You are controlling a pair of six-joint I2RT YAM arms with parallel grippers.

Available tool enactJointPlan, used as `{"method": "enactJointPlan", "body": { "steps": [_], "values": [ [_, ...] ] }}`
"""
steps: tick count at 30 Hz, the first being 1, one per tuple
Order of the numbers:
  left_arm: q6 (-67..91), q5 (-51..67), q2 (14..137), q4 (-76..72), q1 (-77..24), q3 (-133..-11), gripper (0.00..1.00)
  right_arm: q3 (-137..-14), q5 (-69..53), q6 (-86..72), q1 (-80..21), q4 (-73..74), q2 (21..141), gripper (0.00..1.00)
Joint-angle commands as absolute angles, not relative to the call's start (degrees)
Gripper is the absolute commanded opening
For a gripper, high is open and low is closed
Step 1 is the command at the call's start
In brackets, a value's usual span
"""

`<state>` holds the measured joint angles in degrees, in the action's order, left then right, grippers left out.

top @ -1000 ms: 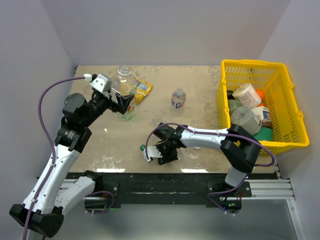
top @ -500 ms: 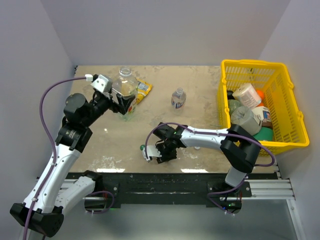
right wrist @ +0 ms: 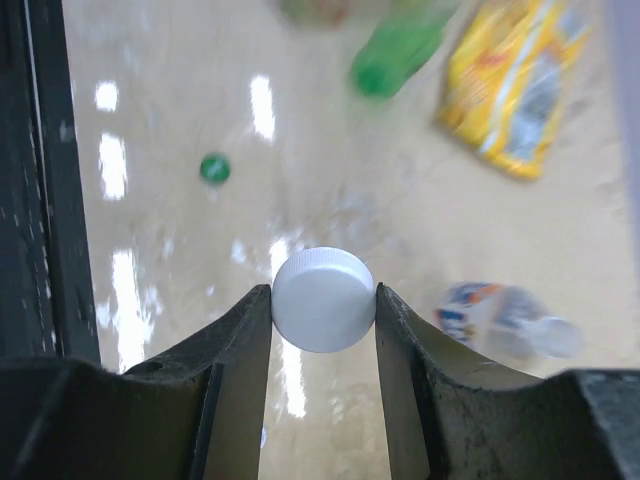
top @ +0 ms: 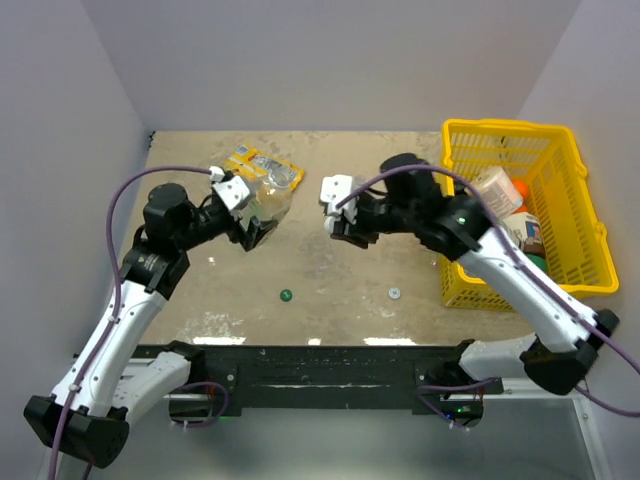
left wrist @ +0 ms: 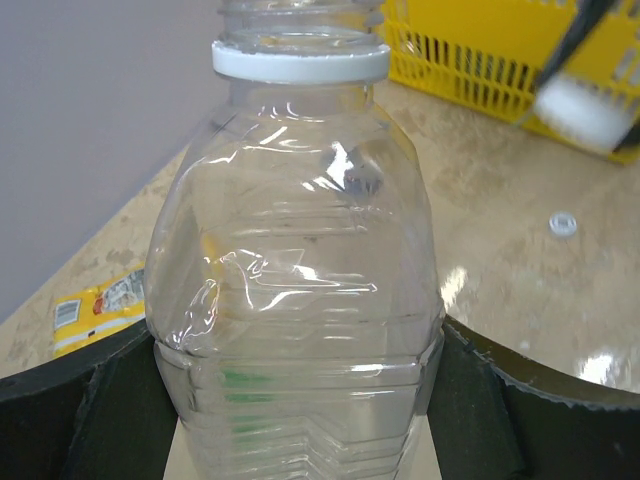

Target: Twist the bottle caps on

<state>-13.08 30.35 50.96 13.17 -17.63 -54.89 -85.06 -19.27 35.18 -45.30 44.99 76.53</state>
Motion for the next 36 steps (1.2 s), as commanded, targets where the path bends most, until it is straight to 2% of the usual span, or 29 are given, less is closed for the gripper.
{"method": "enactJointPlan", "body": {
  "steps": [1, 9, 14, 22, 29, 36],
  "values": [
    [-28.11, 40.07, 54.83, 21.09, -17.66, -60.81, 0.0, -92.53, -21.71, 23.91, -45.18, 45.19, 70.59, 0.13],
    [-42.88, 40.26, 57.83, 28.38, -18.81, -66.62, 0.0, -98.61, -25.14, 29.96, -42.01, 43.77, 71.19, 0.06],
    [-48.51, 38.41, 57.66, 29.88, -20.65, -68.2, 0.0, -98.88, -26.01, 33.49, -42.01, 42.2, 72.86, 0.05],
    [-48.35, 33.23, 57.48, 29.62, -27.5, -68.73, 0.0, -100.11, -29.09, 33.4, -42.89, 38.24, 74.27, 0.06],
    [-46.67, 32.35, 57.74, 27.16, -28.12, -68.82, 0.0, -98.88, -27.77, 35.24, -47.72, 39.11, 74.62, 0.07],
    [-46.32, 32.26, 57.48, 26.28, -28.12, -68.64, 0.0, -97.04, -25.4, 36.83, -48.34, 40.25, 74.53, 0.09]
  ]
}}
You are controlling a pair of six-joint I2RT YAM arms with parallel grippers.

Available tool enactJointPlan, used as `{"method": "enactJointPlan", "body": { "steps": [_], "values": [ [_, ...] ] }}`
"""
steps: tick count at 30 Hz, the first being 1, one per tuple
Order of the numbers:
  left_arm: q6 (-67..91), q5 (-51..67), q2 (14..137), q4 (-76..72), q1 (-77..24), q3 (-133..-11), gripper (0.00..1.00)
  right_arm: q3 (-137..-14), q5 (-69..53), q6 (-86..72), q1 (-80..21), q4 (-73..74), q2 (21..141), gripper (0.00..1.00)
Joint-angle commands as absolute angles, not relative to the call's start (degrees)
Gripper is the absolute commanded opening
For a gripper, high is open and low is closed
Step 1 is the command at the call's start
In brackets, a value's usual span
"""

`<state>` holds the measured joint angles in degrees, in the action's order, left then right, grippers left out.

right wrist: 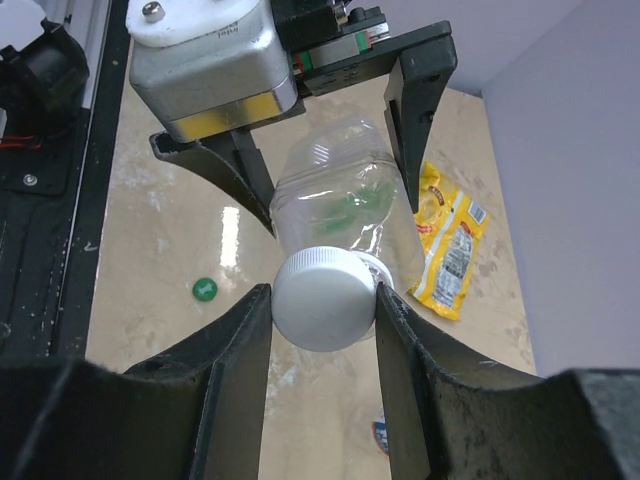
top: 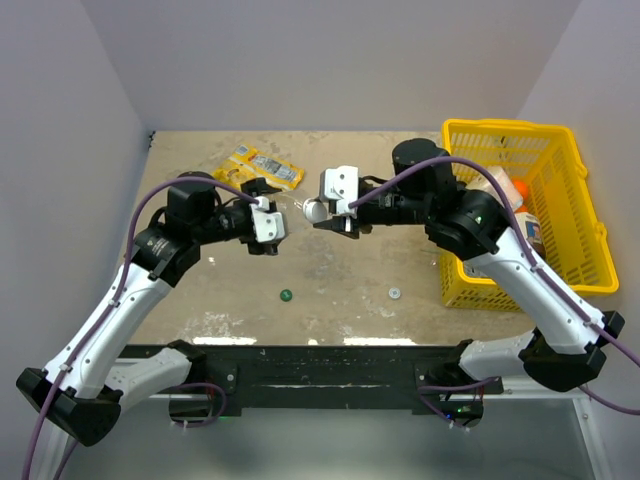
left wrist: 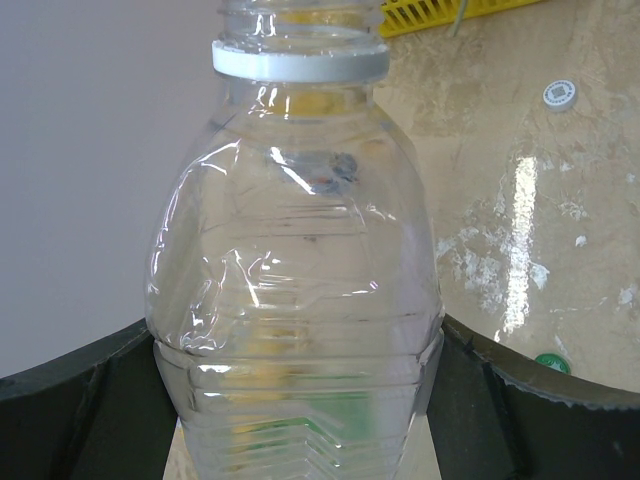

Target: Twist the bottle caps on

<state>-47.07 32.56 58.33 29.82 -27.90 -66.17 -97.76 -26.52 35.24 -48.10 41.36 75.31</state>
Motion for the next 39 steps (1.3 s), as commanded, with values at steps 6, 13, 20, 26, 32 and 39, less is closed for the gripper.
{"method": "enactJointPlan", "body": {
  "steps": [6, 13, 20, 26, 32, 39],
  "values": [
    [-46.84, 32.43, 56.95, 25.75, -28.12, -67.85, 0.0, -93.35, -19.87, 35.6, -48.34, 36.57, 73.57, 0.09],
    [-47.37, 33.13, 56.16, 24.7, -28.12, -66.71, 0.0, -91.23, -17.84, 33.49, -48.34, 32.96, 73.21, 0.09],
    [-47.29, 34.01, 55.99, 23.82, -28.12, -66.09, 0.0, -91.93, -19.33, 33.57, -48.34, 32.87, 74.0, 0.11],
    [-47.55, 34.1, 55.64, 22.68, -28.12, -65.66, 0.0, -92.81, -21.88, 34.62, -48.34, 35.41, 75.23, 0.12],
    [-48.69, 34.01, 54.76, 21.97, -28.12, -64.51, 0.0, -92.46, -21.62, 35.95, -48.34, 36.12, 75.76, 0.13],
    [-50.02, 33.58, 52.04, 15.49, -28.48, -60.3, 0.0, -91.76, -23.11, 34.72, -48.25, 34.19, 76.37, 0.13]
  ]
}}
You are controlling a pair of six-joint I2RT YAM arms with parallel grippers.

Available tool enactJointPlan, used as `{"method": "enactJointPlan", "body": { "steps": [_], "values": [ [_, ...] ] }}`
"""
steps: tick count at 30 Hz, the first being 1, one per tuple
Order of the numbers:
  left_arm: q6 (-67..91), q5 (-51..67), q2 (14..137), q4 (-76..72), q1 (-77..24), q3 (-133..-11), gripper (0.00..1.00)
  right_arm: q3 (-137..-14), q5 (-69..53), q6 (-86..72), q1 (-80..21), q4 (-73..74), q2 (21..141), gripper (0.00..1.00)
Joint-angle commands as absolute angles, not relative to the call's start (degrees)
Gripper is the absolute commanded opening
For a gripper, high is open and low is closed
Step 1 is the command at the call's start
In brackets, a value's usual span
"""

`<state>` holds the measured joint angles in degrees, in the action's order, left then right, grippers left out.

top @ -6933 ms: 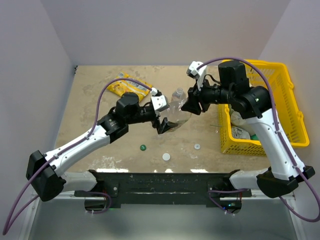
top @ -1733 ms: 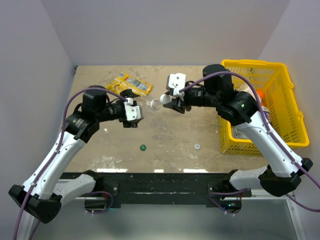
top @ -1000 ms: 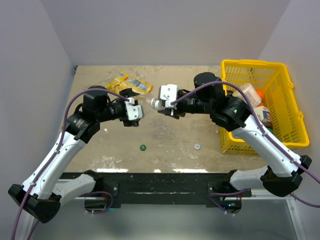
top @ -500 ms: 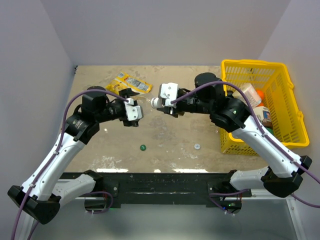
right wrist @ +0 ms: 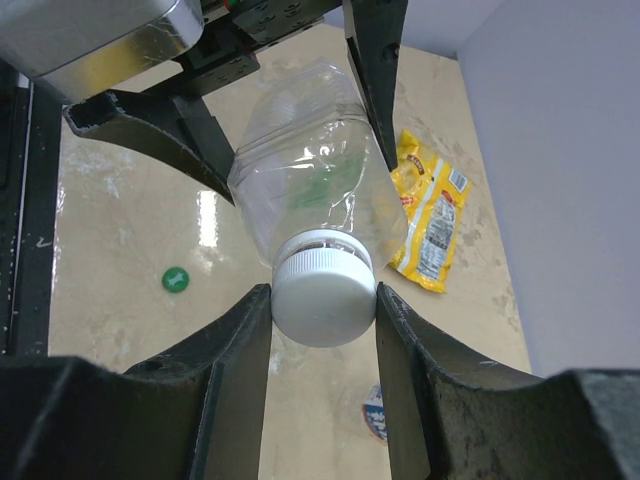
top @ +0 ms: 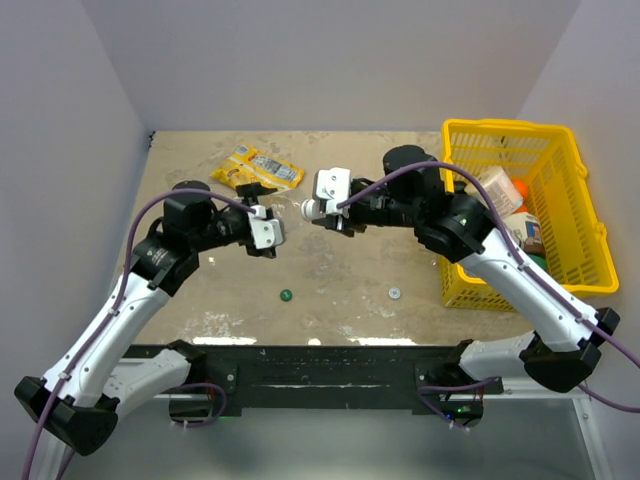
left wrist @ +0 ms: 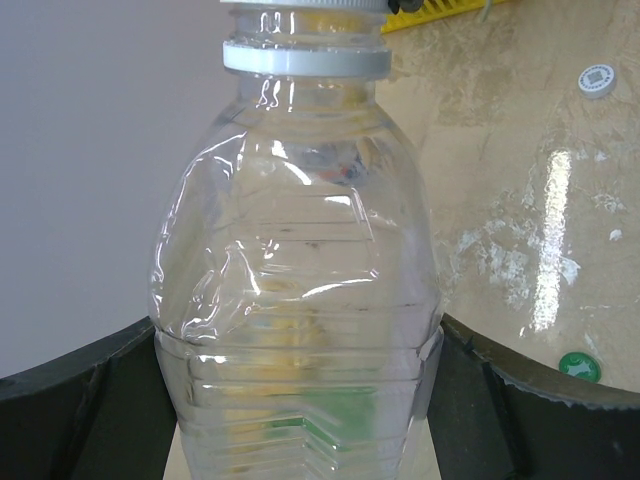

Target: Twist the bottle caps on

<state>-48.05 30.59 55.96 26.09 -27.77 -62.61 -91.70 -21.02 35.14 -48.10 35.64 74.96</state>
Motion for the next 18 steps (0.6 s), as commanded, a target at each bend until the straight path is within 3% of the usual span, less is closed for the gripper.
{"method": "enactJointPlan", "body": {
  "steps": [1, 7, 18],
  "values": [
    [-49.75, 33.05, 51.34, 10.68, -28.48, -57.86, 0.0, -91.5, -23.64, 33.24, -48.34, 33.49, 76.46, 0.13],
    [-47.02, 28.83, 45.8, -4.29, -28.48, -48.79, 0.0, -90.79, -25.05, 24.98, -48.25, 30.68, 77.08, 0.12],
    [-44.39, 24.0, 47.19, -5.63, -28.56, -51.58, 0.0, -88.51, -15.31, 12.49, -48.16, 25.58, 77.69, 0.1]
  ]
}}
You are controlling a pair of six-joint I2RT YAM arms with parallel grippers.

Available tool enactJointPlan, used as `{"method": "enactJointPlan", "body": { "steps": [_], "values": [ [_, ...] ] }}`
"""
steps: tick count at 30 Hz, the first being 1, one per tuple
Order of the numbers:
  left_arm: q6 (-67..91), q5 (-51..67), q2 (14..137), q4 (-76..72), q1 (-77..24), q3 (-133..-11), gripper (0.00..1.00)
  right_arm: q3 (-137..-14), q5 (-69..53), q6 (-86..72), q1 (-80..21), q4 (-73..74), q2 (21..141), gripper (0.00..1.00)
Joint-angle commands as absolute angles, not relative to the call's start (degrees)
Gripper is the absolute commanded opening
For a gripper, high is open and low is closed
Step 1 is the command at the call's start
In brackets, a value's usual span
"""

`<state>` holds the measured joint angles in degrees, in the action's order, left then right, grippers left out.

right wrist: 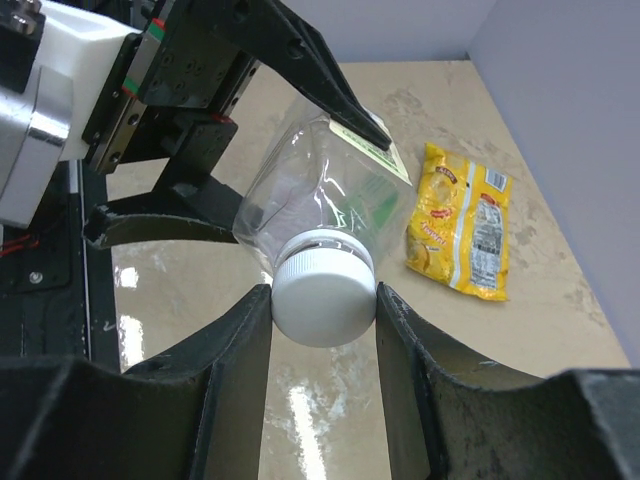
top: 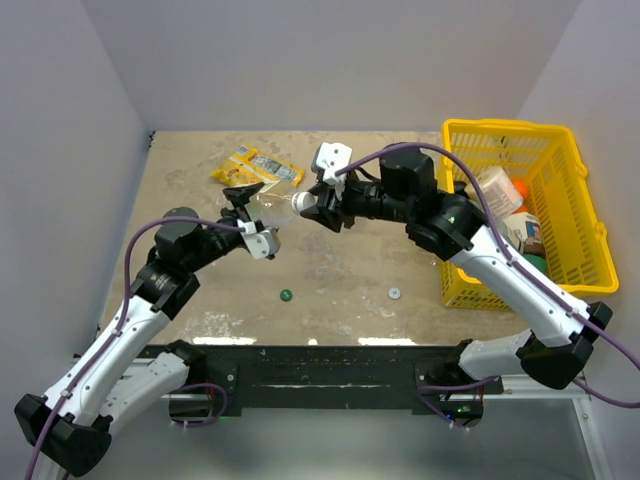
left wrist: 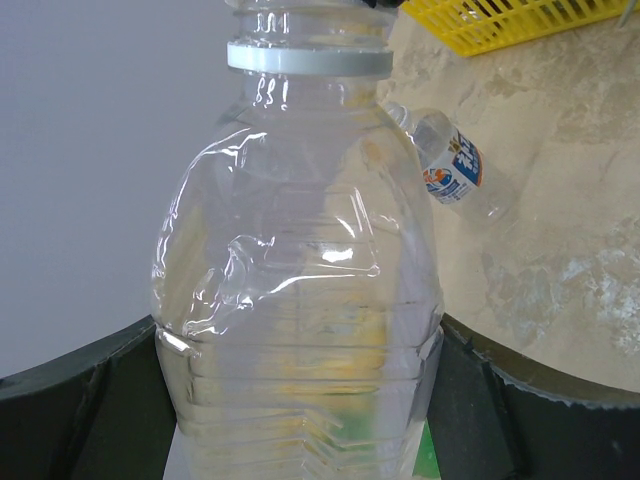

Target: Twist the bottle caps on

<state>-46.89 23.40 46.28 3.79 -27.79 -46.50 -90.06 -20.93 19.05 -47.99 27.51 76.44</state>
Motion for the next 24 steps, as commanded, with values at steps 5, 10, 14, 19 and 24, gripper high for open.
{"method": "enactJointPlan", "body": {
  "steps": [5, 10, 14, 19, 24],
  "values": [
    [-48.42, 22.85, 50.44, -3.34, -29.35, -55.19, 0.0, -89.38, -16.52, 12.3, -48.25, 25.84, 79.27, 0.09],
    [-52.38, 23.2, 49.57, -8.24, -29.35, -52.92, 0.0, -91.14, -17.66, 11.09, -48.08, 27.42, 81.47, 0.08],
    [-54.57, 23.11, 47.99, -12.03, -29.53, -50.19, 0.0, -93.24, -20.38, 6.25, -47.9, 28.65, 83.32, 0.07],
    [-57.3, 21.01, 47.11, -18.97, -30.41, -46.32, 0.0, -94.83, -24.86, -6.2, -45.71, 26.9, 85.51, 0.06],
    [-60.36, 14.18, 49.39, -21.62, -32.95, -46.5, 0.0, -98.08, -30.13, -14.66, -42.2, 24.53, 89.03, 0.02]
  ]
}}
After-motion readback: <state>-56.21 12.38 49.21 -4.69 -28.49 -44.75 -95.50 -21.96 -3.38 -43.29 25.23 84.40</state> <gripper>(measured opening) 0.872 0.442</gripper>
